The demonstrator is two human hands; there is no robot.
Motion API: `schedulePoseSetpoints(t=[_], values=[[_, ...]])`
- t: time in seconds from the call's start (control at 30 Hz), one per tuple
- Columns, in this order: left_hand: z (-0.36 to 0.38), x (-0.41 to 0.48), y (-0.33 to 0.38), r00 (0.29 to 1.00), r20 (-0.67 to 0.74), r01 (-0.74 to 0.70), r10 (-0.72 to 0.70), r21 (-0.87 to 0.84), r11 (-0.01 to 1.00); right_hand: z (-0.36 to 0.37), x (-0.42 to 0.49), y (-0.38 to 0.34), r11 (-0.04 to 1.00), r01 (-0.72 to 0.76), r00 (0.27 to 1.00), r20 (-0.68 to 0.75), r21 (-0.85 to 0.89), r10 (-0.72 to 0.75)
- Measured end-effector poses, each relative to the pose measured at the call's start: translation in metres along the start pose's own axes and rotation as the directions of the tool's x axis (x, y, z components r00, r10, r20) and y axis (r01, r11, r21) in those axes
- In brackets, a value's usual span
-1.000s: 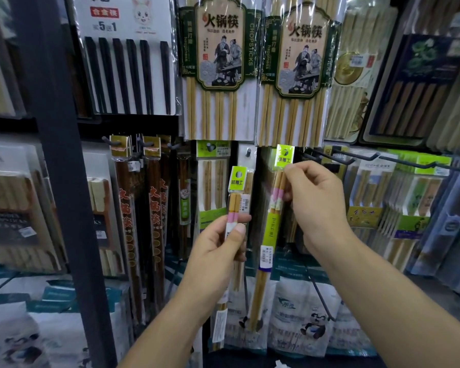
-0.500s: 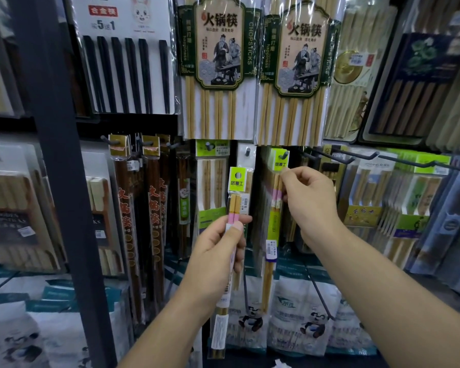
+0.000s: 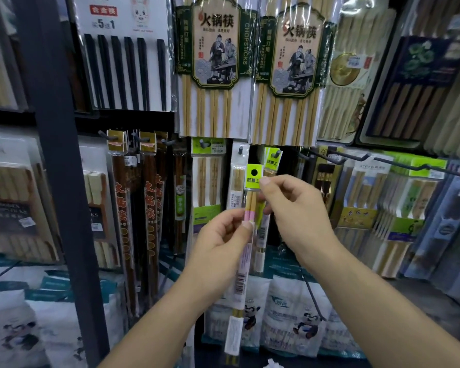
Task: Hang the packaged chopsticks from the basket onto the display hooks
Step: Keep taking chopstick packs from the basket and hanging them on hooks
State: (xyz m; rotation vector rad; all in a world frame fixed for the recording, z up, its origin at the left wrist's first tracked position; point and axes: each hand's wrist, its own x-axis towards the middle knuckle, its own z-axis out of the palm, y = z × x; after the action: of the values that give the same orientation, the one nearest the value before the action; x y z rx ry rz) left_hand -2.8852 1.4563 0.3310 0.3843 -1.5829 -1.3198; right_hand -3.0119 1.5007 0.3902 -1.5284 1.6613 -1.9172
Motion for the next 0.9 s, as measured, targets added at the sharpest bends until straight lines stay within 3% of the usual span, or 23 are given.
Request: schedulePoseSetpoints(t=[0.17,0.4,0.57,0.63,0.73,0.9], values=[[0.008,0.011,0.006,0.998,-0.006,-0.054,0.055,0.109,0.993,-0.008,0.013,-0.006,1.0,0.019,0.999,-0.047,-0.004,-0.019],[0.013,0.026,-0.002,1.0,-0.004,-0.022,0.025,0.395,0.918,-0.008,0.036,-0.004,0.986,-0.108,0.981,-0.147,0.126,0.126],[0.012,0.027,-0.01,1.0,-0.014,-0.011,0.019,0.445,0.895,-0.006,0.039,0.007,0.992,-0.117,0.979,-0.162,0.039,0.122],[0.013,0.027,-0.011,0.999,-0.01,-0.025,0.035,0.523,0.852,-0.006,0.04,0.011,0.994,-0.108,0.981,-0.158,0.022,0.111],[0.013,0.028,-0.012,0.993,0.011,-0.09,0.115,0.698,0.711,-0.007,0.042,0.016,0.996,-0.088,0.984,-0.155,-0.012,0.085],[0.014,0.027,-0.012,0.99,0.059,-0.125,0.132,0.804,0.582,-0.01,0.039,0.026,0.992,-0.061,0.988,-0.147,-0.108,0.045]])
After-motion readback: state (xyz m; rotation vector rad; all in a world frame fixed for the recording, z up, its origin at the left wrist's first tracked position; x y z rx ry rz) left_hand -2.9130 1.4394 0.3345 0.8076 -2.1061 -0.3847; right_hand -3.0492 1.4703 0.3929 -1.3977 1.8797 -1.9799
